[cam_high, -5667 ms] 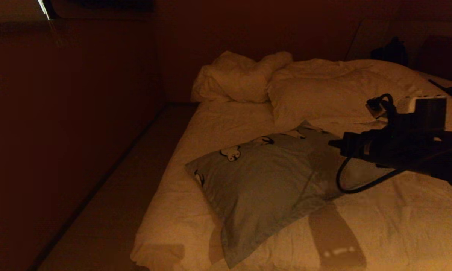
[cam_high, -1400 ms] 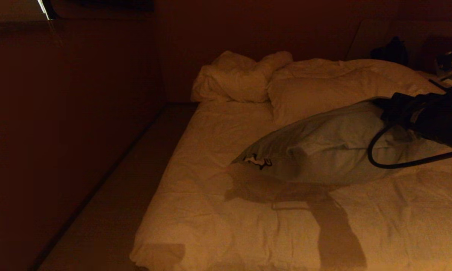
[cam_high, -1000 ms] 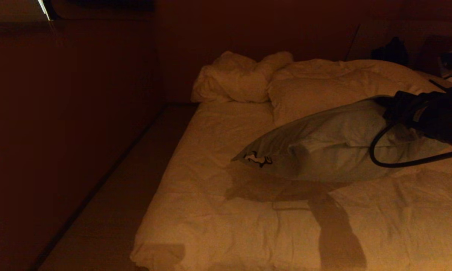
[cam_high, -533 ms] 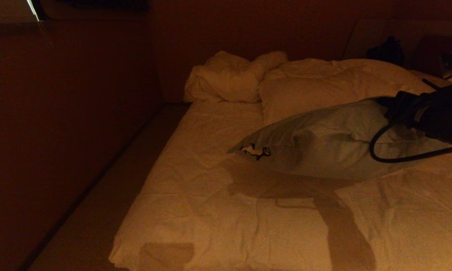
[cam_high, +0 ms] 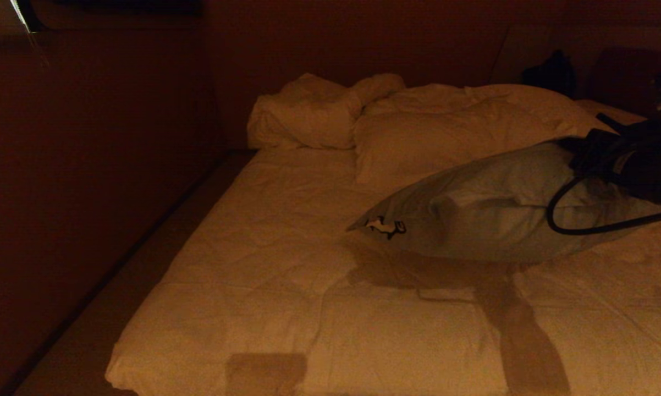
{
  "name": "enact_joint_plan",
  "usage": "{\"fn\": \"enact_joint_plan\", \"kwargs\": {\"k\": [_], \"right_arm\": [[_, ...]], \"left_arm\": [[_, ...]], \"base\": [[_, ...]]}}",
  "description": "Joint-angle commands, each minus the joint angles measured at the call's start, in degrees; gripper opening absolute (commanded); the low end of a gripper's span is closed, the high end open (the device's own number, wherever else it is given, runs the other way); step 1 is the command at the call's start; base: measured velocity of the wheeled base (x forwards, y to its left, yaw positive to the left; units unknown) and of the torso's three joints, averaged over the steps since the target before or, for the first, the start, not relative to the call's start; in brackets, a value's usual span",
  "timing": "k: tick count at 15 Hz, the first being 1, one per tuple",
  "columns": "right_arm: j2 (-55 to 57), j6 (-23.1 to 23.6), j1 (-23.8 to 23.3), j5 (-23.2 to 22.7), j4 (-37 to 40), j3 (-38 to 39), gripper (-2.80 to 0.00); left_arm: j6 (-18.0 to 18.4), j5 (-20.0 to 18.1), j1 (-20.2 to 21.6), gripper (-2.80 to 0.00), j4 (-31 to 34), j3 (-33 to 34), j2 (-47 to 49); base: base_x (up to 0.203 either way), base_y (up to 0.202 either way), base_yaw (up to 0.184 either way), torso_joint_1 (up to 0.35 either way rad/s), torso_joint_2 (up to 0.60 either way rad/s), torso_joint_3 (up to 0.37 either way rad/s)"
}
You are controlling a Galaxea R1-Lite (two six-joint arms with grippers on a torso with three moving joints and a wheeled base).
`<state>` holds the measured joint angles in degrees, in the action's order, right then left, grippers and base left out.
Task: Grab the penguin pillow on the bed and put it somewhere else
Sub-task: Move to the head of the bed
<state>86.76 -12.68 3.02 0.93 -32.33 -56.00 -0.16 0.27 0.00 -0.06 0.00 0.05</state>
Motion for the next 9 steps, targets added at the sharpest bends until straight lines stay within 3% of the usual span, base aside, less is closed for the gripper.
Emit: {"fn": "enact_joint_plan", "kwargs": {"k": [1, 9], "right_arm": [[-0.01, -0.07, -1.0, -0.05, -0.19, -0.25, -2.8], [0.25, -0.07, -2.01, -0.28, -0.19, -0.42, -2.8]], "left_arm": [[-0.02, 0.0, 0.0, -2.8, -0.03, 0.18, 0.04], [-0.02, 0.0, 0.09, -2.8, -0.03, 0.18, 0.04]], "base": [[0.0, -0.193, 0.0, 0.007, 0.0, 0.002], [0.0, -0.194, 0.0, 0.004, 0.0, 0.0]]}}
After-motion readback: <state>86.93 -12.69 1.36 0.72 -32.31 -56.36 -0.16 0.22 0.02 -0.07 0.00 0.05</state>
